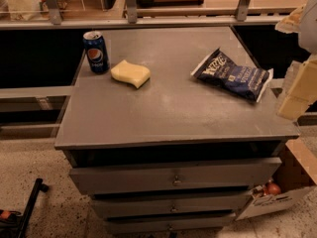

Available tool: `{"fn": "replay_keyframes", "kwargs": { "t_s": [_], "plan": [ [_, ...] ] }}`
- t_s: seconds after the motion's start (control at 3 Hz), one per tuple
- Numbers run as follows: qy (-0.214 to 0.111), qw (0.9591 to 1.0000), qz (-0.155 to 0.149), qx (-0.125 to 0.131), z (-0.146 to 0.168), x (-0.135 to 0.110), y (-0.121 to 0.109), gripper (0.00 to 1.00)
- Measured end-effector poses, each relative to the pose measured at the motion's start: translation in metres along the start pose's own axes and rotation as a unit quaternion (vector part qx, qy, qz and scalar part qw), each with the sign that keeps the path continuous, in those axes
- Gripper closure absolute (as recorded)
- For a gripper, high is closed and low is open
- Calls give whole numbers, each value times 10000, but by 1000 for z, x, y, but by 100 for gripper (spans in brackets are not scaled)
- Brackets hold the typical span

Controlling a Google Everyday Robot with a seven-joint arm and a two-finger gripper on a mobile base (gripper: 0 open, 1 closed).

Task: Move sponge near blue chip bag

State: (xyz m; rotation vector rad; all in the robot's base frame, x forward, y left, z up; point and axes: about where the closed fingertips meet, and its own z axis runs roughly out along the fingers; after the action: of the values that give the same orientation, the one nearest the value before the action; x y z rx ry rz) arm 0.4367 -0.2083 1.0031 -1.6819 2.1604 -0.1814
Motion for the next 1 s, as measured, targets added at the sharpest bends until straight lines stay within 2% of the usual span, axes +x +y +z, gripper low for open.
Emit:
{"fn": "replay_keyframes", "kwargs": {
  "t_s": [0.33, 0.67, 1.0],
  "plan": [
    [-1, 10000, -1, 1, 0, 0, 0, 0],
    [-54, 9999, -81, -72, 5, -15, -3, 0],
    [-246, 9990, -304, -220, 23, -60, -16, 0]
  ]
}}
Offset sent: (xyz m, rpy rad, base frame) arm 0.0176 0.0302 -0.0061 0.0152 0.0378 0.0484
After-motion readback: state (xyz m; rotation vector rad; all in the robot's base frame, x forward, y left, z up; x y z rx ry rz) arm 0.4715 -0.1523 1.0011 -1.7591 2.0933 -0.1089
